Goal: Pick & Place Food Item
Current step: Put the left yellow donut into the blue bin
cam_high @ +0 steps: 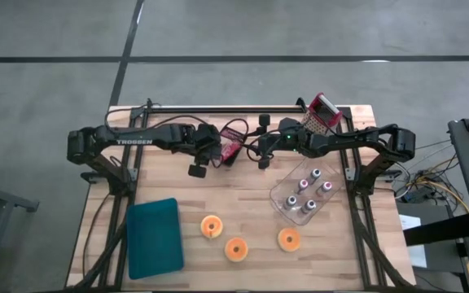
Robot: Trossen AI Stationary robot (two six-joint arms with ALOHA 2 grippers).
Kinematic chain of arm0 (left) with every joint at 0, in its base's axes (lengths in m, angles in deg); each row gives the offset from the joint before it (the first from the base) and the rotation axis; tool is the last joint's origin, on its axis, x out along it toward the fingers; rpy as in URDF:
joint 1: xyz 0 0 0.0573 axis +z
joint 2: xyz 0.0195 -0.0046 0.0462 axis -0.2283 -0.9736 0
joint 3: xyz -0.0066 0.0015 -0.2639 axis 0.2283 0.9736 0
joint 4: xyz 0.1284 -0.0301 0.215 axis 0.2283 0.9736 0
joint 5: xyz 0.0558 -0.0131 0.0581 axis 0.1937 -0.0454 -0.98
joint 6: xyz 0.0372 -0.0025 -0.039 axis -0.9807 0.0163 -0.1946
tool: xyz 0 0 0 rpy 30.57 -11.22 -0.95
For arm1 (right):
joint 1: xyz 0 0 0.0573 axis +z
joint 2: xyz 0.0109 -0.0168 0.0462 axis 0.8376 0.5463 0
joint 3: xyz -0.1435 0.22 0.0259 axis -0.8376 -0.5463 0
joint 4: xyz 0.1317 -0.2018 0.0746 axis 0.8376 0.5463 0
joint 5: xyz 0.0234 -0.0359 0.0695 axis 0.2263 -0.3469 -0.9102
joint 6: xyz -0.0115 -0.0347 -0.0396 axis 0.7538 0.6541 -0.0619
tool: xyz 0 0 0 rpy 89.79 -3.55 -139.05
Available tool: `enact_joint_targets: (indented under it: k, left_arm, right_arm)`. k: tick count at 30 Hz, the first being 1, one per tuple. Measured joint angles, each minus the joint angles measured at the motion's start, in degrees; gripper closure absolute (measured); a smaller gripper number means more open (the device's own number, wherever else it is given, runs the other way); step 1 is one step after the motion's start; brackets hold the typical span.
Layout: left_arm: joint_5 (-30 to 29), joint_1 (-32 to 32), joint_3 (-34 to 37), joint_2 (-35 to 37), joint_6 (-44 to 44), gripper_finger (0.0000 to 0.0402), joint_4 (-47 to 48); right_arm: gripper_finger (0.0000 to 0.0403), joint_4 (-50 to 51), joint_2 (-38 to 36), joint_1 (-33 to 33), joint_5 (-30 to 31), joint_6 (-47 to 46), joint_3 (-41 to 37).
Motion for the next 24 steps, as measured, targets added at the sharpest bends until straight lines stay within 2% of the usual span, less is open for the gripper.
enact_joint_targets:
  k: [12,19,24]
  left_arm:
    - [0.0,-0.5,0.0,0.3,0.0,0.0198,-0.1]
    - [-0.1,-0.7,-0.8,2.9,-0.7,0.0194,-0.7]
    - [0.4,-2.6,-2.6,7.6,-0.1,0.0193,-2.6]
  right_arm:
    - [0.0264,0.0,0.0,0.0,0.0,0.1,0.0]
    - [0.0264,0.0,0.0,0.0,0.0,0.0,0.0]
    - [0.0264,0.0,0.0,0.0,0.0,0.0,0.0]
